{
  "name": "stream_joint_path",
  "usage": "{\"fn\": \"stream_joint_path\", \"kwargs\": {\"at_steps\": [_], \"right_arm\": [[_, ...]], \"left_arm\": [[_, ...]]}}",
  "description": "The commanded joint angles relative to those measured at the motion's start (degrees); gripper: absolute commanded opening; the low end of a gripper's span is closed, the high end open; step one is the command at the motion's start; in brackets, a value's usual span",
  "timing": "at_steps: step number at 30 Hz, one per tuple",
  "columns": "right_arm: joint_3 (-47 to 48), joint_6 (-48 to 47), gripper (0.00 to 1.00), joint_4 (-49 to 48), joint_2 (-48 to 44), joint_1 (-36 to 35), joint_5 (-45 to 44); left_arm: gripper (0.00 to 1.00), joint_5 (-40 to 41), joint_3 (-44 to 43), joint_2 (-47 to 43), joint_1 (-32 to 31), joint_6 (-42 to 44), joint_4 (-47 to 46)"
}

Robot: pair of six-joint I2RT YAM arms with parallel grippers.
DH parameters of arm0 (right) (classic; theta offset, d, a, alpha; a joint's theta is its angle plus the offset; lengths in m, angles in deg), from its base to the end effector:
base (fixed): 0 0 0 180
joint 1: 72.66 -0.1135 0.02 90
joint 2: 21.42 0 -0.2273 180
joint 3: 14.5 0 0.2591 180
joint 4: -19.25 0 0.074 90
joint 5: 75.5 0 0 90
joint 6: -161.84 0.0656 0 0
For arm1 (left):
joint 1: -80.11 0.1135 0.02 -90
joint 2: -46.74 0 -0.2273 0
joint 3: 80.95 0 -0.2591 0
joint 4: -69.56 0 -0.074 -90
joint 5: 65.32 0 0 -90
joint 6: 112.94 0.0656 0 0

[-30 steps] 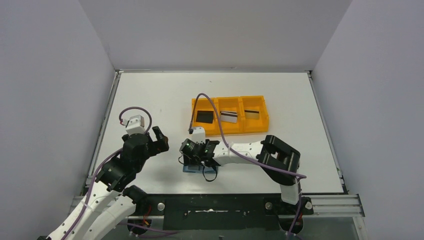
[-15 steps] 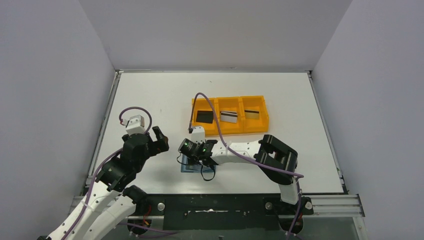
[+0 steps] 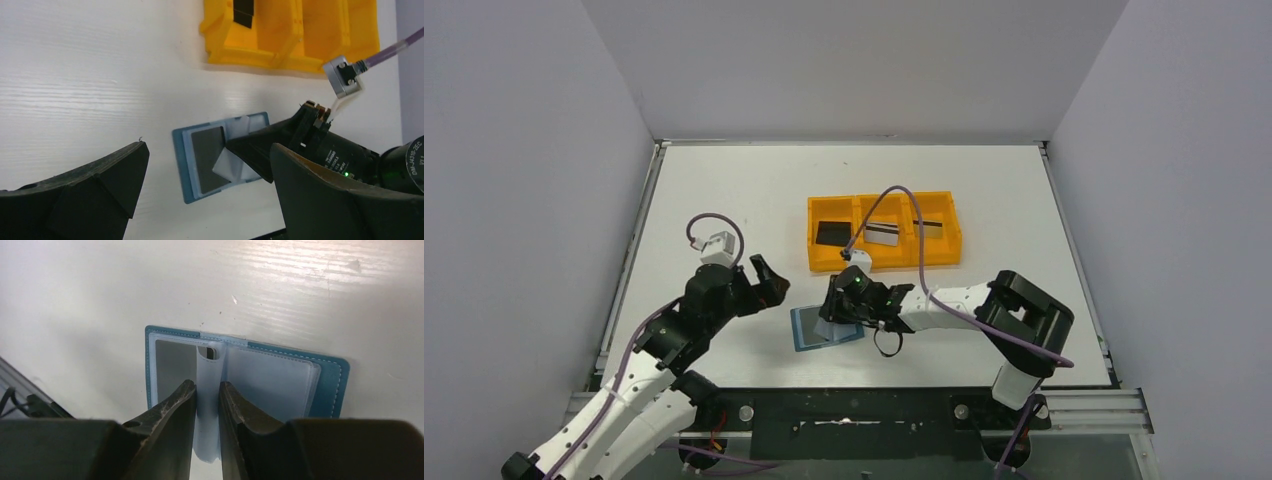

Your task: Take the credit cards out of the card holder

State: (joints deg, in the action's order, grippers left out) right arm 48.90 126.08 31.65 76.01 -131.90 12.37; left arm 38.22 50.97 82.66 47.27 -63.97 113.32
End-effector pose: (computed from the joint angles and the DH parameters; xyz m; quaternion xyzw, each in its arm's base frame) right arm 0.1864 0.3084 0.0928 -0.0336 0.9278 0.3008 0.2179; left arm 0.1819 -0.0991 0.2292 -0.1193 0.8605 -0.2089 0.4491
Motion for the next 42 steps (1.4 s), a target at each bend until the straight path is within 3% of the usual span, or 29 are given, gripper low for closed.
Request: {"fn": "stream_joint_path", "kwargs": {"at_steps": [1, 11, 16, 20, 27, 42], "right_arm": [[-5.5, 3.6, 0.24, -18.6, -2.5, 1.6, 8.1], [-14.9, 7.9, 0.23, -31.8, -3.5, 4.9, 11.5], [-17.7, 10.8, 0.24, -36.8, -2.5, 5.9, 13.1], [-19.4, 12.6, 0.24, -38.6, -2.4, 6.7, 13.3], [-20.2, 13.5, 0.24, -38.5, -2.4, 7.2, 13.0], [-20.4, 14.1, 0.28, -39.5, -2.6, 7.6, 13.7]], "left_arm": [[0.94, -16.9, 5.6, 3.7, 0.2, -7.4, -14.7], [0.79, -35.6, 14.2, 17.6, 0.3, -14.6, -38.6], [0.68, -39.7, 15.2, 23.8, 0.2, -15.6, -45.1], [0.59, -40.0, 15.3, 26.9, -0.1, -14.7, -44.8], [0.61, -36.4, 15.9, 28.4, -0.2, -11.9, -42.3], [0.67, -37.9, 13.8, 37.4, -0.1, -7.9, -45.0]]}}
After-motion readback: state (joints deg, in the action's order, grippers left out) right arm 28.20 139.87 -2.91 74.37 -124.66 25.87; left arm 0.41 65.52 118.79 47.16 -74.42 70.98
